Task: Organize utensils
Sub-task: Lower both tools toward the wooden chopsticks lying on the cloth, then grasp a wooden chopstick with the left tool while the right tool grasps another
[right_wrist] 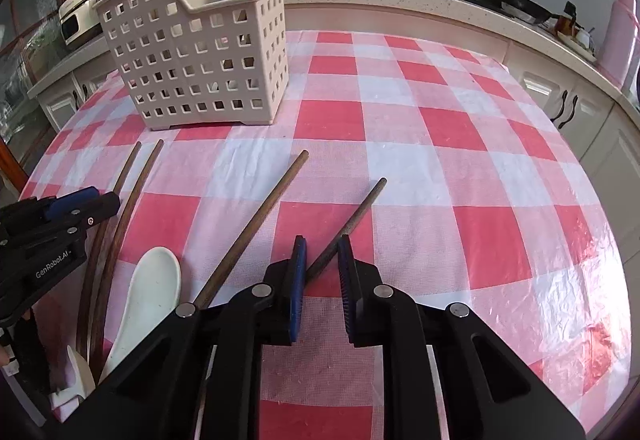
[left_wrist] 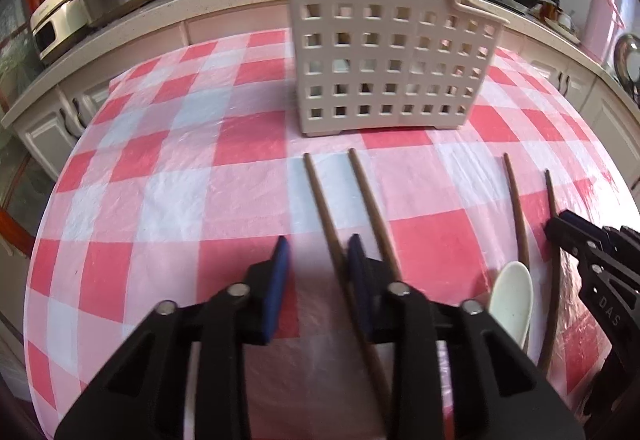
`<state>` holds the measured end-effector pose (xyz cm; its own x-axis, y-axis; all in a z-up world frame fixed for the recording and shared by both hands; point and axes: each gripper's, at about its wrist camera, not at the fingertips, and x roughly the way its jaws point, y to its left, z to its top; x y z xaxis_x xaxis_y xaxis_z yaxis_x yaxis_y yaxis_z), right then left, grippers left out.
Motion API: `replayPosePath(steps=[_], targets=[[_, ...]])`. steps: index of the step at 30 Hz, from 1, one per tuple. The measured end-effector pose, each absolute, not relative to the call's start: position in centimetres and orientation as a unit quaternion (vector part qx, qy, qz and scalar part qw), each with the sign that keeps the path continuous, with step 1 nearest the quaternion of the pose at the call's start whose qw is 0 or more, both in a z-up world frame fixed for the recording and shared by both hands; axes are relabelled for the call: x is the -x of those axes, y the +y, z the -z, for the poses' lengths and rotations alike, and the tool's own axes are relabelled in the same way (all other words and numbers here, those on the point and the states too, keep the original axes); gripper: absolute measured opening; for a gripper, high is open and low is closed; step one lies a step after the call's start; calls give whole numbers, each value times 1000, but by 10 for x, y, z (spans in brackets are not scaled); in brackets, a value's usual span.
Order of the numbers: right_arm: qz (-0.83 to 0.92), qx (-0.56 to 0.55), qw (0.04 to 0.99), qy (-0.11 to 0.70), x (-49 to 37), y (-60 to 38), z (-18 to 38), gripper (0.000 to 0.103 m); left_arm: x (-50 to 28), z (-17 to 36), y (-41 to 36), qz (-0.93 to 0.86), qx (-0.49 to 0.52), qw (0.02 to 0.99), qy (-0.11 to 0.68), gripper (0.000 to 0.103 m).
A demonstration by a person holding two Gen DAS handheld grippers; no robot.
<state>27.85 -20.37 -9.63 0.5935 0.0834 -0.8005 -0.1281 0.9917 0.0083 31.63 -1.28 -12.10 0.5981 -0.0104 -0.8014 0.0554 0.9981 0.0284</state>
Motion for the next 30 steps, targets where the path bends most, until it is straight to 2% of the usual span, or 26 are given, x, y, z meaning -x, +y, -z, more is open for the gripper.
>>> replayPosePath(steps=[4,13,21,23,30], targets=[[-74,33,892,444,-280,-201,97,13,-316,121,-15,28,-31,893,447,10],[-119,45,887,444,-285,-199,97,10,-318,120,3,41,-12,892,451,8],[-113,54,879,460,-288,-196,95,10,-319,121,2,38,-19,891,451,11],[-109,57,880,459,-288,-194,95,9,-319,120,1,39,-20,892,450,8],[-110,3,893,437,-283,-208,91,6,-316,110,8,43,4,900,433,7]])
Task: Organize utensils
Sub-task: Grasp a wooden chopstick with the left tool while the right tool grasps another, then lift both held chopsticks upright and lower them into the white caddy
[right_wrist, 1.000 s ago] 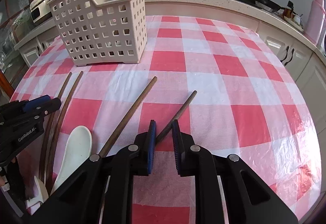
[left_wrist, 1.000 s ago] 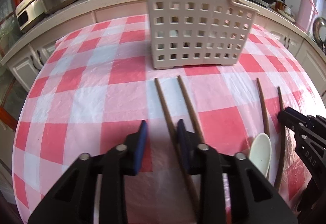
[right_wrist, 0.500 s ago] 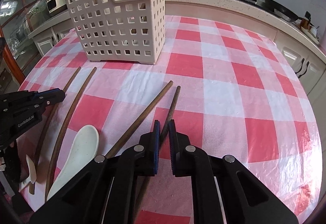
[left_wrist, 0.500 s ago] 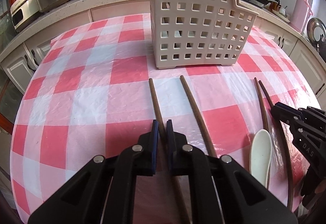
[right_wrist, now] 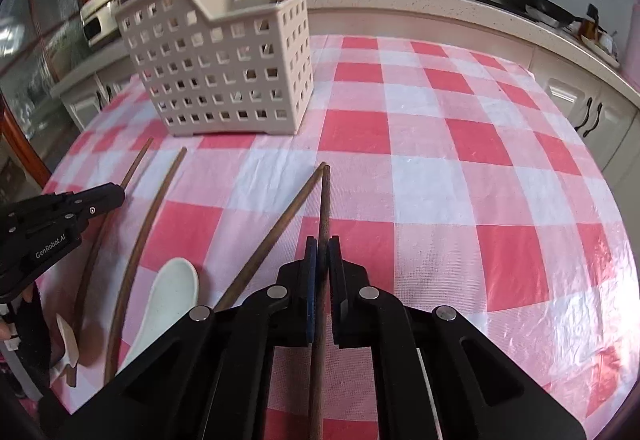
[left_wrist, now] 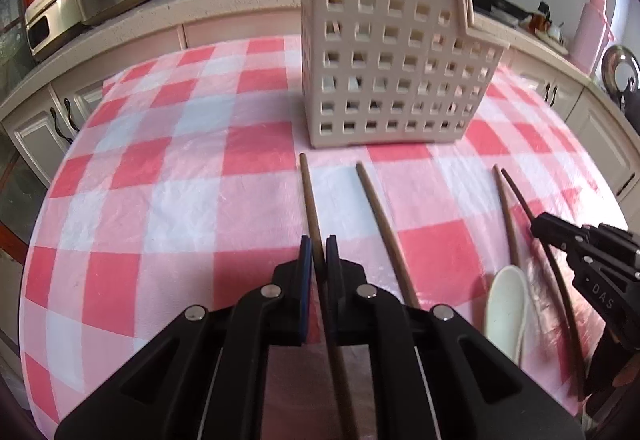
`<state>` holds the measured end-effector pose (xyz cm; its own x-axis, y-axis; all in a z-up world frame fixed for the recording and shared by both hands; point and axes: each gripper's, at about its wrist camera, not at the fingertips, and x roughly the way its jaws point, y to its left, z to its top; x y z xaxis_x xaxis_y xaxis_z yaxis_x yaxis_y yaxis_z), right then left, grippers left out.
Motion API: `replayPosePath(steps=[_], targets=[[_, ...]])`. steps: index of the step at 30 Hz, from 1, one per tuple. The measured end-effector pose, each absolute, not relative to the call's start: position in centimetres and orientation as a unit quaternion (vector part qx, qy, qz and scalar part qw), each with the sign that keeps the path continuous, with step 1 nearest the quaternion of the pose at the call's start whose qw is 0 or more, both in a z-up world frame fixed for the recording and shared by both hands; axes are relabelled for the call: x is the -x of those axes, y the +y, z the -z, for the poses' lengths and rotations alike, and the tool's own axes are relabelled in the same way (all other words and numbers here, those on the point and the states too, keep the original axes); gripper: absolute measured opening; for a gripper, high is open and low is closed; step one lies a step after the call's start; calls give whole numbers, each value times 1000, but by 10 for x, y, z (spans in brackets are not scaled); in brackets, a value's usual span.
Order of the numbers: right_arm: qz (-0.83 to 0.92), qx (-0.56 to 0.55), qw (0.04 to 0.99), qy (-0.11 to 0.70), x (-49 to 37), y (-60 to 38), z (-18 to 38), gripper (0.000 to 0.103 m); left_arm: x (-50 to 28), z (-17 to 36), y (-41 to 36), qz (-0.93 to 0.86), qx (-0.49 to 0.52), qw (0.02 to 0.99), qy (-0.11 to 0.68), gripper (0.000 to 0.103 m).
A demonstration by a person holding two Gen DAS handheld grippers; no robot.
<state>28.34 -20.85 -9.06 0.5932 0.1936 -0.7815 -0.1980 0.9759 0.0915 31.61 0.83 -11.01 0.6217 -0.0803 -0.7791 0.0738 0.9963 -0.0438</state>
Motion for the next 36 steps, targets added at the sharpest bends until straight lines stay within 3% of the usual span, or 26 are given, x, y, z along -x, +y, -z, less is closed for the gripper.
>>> replayPosePath(steps=[36], targets=[[-131,-32,951,277,-245,-219,-10,6,-268,-7,20,49,28,968,245,6]])
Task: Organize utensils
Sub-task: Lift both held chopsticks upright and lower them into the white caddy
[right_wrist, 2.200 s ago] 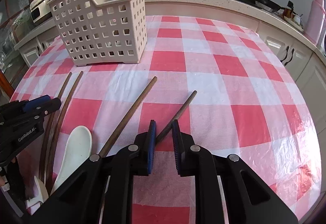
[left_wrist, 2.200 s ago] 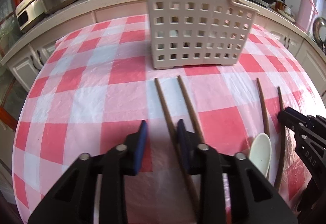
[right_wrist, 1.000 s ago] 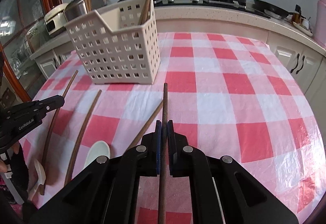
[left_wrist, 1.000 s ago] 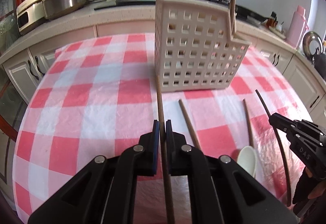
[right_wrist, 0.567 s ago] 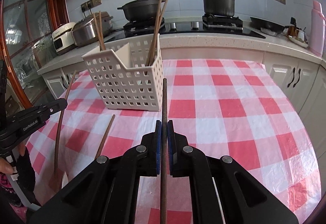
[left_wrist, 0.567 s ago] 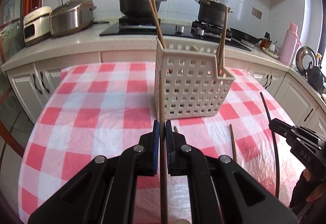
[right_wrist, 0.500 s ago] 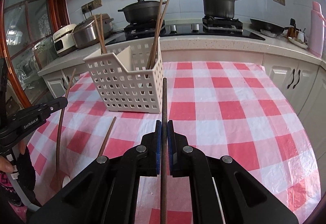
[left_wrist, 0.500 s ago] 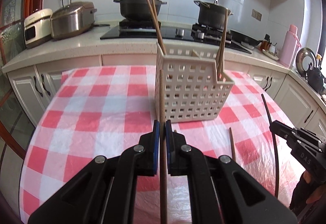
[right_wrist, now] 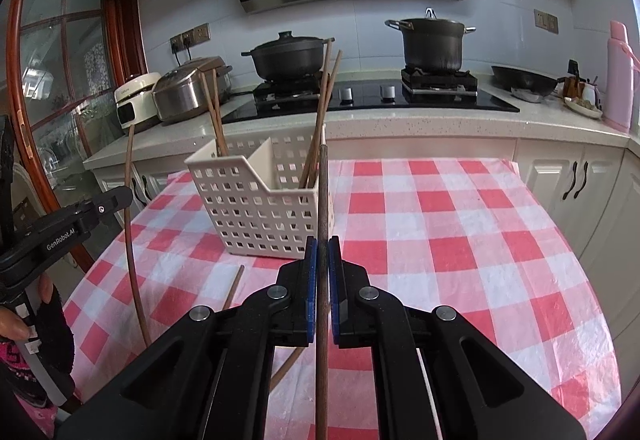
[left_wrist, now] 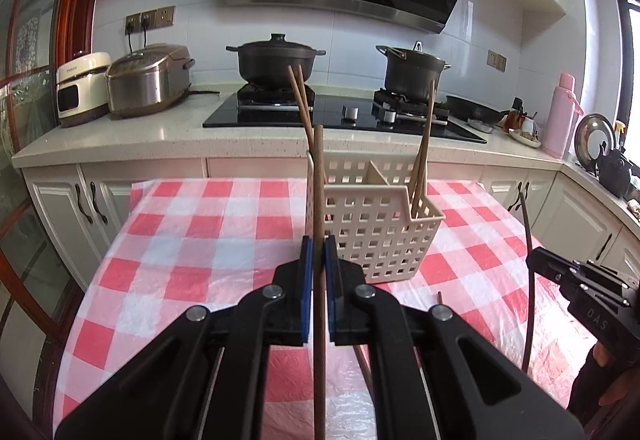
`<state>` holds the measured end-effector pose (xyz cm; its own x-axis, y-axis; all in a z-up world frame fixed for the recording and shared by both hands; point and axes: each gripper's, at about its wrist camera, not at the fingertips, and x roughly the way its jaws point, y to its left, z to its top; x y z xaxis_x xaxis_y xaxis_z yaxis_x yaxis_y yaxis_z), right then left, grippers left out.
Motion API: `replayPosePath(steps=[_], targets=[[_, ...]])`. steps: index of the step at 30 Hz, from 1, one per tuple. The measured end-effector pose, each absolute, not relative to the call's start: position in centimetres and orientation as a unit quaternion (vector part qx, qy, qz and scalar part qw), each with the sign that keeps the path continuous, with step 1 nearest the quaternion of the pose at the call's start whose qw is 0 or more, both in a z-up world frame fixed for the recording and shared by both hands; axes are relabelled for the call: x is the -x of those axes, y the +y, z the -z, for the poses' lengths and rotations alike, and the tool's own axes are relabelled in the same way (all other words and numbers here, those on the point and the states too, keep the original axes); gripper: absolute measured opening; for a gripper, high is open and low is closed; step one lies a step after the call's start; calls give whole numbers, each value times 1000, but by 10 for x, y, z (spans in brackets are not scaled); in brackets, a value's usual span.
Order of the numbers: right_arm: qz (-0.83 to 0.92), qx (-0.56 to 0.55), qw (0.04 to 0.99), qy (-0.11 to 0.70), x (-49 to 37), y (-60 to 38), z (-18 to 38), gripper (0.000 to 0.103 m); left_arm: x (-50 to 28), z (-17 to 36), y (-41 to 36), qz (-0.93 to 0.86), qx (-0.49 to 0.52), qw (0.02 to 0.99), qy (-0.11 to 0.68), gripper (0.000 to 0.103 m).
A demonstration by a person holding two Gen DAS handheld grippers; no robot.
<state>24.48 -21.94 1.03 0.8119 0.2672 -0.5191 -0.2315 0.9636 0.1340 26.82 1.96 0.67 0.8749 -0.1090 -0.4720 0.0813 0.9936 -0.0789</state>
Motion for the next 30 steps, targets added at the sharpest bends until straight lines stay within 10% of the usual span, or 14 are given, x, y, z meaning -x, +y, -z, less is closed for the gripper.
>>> replayPosePath(steps=[30], targets=[[-137,-2,973,185,-236,-204,-68,6,-245,-49,15,60,3,979,197,6]])
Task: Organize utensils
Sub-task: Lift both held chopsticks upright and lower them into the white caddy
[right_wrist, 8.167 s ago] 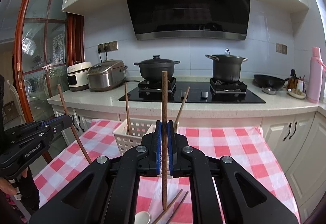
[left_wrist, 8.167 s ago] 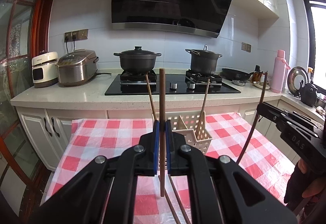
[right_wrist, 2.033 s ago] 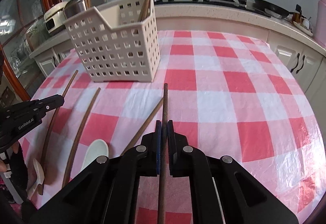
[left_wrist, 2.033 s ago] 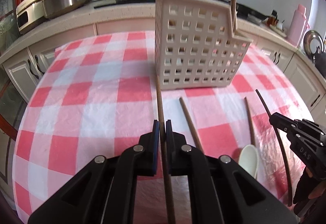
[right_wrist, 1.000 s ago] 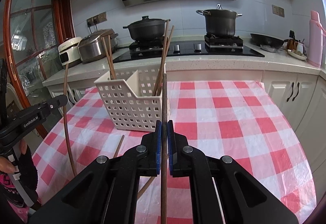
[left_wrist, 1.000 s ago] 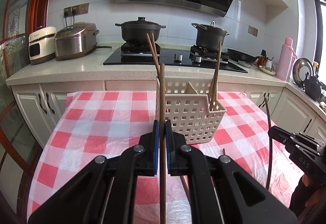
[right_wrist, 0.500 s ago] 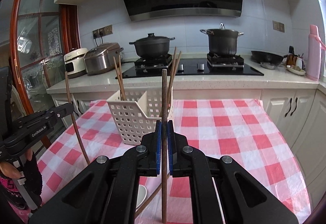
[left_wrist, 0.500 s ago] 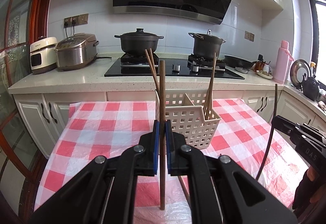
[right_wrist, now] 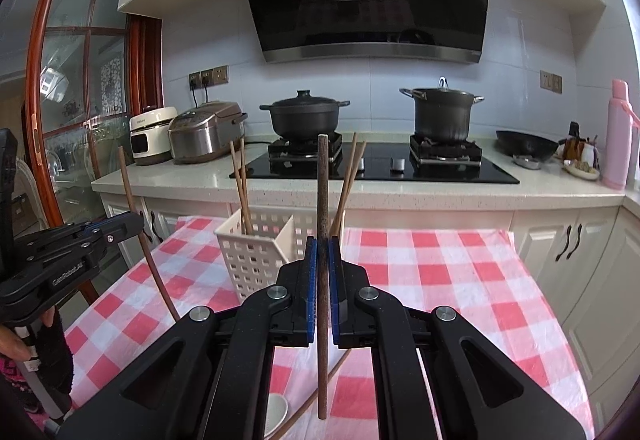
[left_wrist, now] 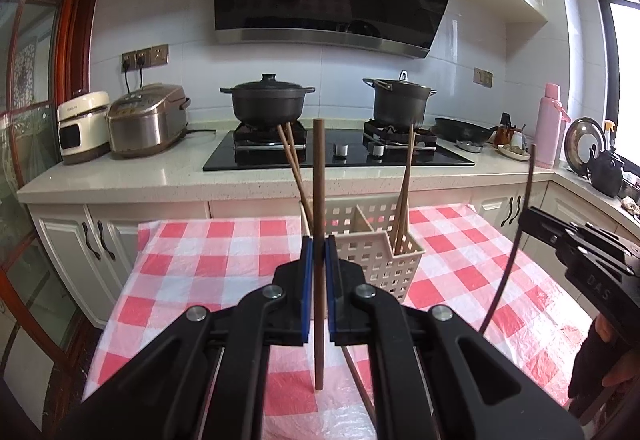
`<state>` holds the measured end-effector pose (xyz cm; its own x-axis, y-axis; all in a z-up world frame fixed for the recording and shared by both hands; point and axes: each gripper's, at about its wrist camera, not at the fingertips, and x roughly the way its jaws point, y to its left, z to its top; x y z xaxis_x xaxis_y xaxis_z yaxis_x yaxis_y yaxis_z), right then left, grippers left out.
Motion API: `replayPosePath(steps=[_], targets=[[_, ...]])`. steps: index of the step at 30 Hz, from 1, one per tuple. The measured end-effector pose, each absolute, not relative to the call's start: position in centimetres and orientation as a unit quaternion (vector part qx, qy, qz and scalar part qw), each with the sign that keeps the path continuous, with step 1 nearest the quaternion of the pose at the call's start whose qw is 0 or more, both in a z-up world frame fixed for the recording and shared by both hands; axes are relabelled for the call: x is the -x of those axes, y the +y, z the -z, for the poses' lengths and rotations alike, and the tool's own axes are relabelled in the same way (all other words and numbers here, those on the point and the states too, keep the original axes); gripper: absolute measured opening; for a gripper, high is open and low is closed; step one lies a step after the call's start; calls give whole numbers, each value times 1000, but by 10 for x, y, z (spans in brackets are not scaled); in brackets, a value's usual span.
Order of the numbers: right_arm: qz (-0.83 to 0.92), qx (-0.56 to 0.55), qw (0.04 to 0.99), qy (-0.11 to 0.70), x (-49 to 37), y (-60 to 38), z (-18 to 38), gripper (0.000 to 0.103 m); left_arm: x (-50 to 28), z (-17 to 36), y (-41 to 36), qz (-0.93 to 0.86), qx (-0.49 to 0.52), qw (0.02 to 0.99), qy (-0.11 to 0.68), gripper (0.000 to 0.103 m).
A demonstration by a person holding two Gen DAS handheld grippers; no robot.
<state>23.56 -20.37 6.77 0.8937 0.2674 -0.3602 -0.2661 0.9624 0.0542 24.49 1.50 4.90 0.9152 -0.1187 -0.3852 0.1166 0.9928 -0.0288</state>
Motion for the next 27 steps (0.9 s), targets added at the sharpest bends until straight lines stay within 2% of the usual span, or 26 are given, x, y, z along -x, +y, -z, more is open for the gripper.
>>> replayPosePath(steps=[12,27], targets=[[-142,4,977,161,-262,-197,-91,6,-248,-86,6,88,2,977,192,6],[-149,-10,979,138,-312,-194,-128,6,-281,-159,-6,97,-10,981,165,6]])
